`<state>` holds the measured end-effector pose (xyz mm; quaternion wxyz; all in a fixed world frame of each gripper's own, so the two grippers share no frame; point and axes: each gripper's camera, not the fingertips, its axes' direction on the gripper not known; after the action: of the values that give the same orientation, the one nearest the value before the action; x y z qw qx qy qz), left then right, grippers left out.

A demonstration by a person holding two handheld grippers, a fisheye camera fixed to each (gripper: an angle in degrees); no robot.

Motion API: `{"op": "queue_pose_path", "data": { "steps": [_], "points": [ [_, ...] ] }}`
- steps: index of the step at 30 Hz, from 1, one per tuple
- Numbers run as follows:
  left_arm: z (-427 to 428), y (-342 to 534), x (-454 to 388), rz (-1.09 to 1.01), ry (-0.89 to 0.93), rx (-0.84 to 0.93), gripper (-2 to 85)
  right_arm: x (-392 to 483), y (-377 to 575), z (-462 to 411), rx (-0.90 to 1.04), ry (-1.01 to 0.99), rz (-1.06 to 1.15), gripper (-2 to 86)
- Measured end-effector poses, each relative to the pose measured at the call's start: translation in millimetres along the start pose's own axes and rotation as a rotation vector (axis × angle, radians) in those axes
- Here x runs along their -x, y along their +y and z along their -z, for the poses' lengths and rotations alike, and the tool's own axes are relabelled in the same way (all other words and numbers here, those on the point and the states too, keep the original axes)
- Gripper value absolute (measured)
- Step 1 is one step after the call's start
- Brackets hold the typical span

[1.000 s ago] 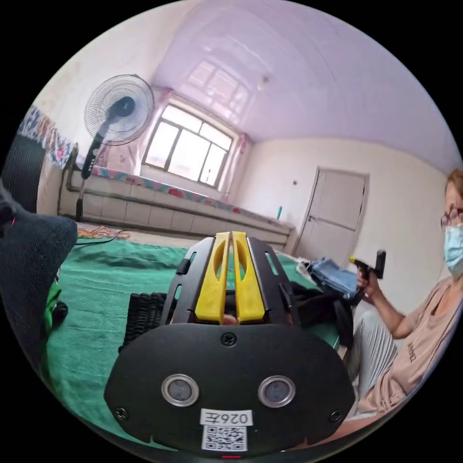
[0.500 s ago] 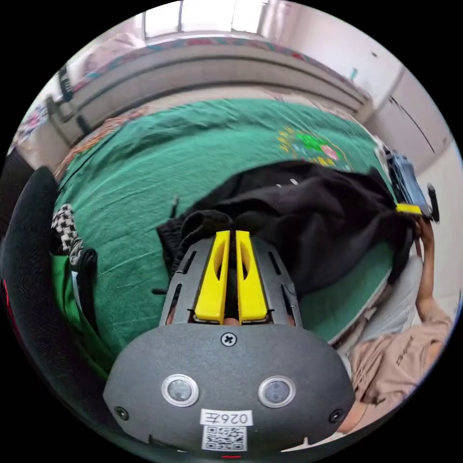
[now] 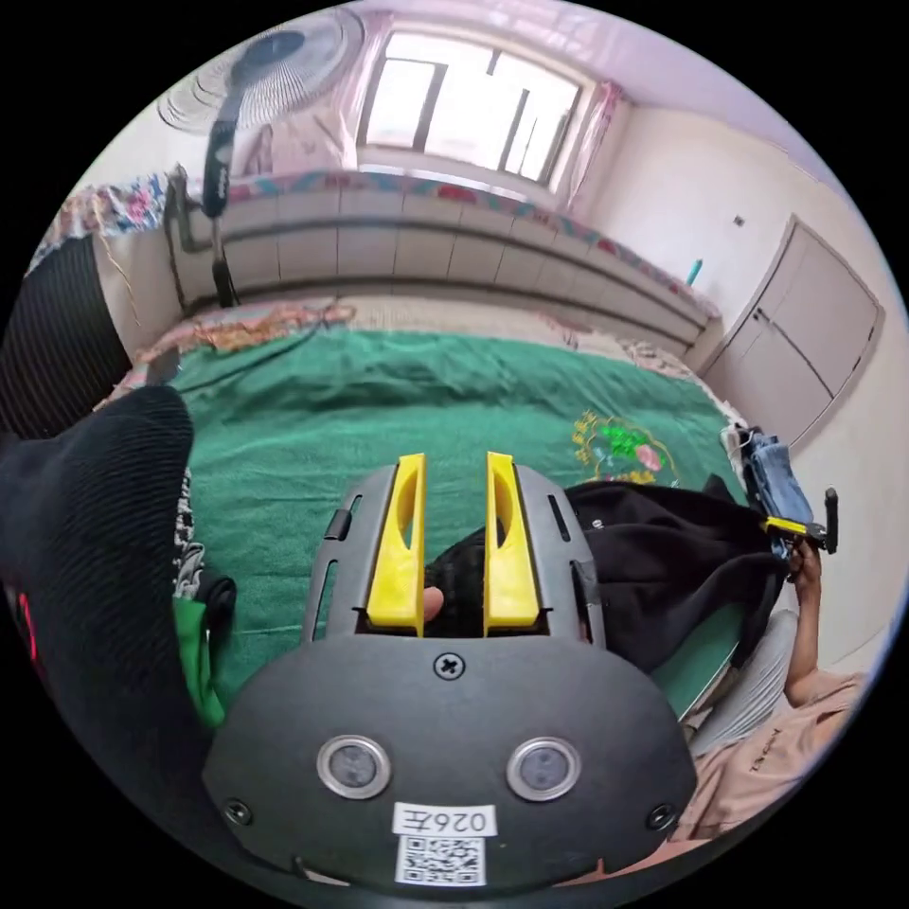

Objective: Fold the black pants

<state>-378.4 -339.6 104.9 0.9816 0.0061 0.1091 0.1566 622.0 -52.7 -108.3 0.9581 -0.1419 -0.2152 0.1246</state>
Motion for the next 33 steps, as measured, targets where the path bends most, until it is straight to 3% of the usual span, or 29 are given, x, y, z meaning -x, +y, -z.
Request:
{"op": "queue_pose_path", "data": {
  "steps": [5, 10, 24, 28, 33],
  "points": [
    [-100, -25, 12, -0.047, 0.022, 0.387, 17.3, 22, -25, -14, 0.066, 0.134, 0.052, -1.4],
    [-105, -20, -31, -0.271, -0.068, 0.373, 16.8, 33, -43, -27, 0.112, 0.210, 0.088, -1.4],
    [-106, -55, -60, -0.426, -0.032, 0.415, 12.2, 0, -35, -19, 0.099, -0.003, -0.021, -1.4],
    [-98, -64, -55, -0.422, -0.104, 0.399, 17.3, 10, -34, -22, 0.131, 0.041, 0.011, -1.4],
    [-86, -59, -59, -0.442, 0.002, 0.419, 11.7, 23, -32, -27, 0.172, 0.097, 0.040, -1.4]
  ]
}}
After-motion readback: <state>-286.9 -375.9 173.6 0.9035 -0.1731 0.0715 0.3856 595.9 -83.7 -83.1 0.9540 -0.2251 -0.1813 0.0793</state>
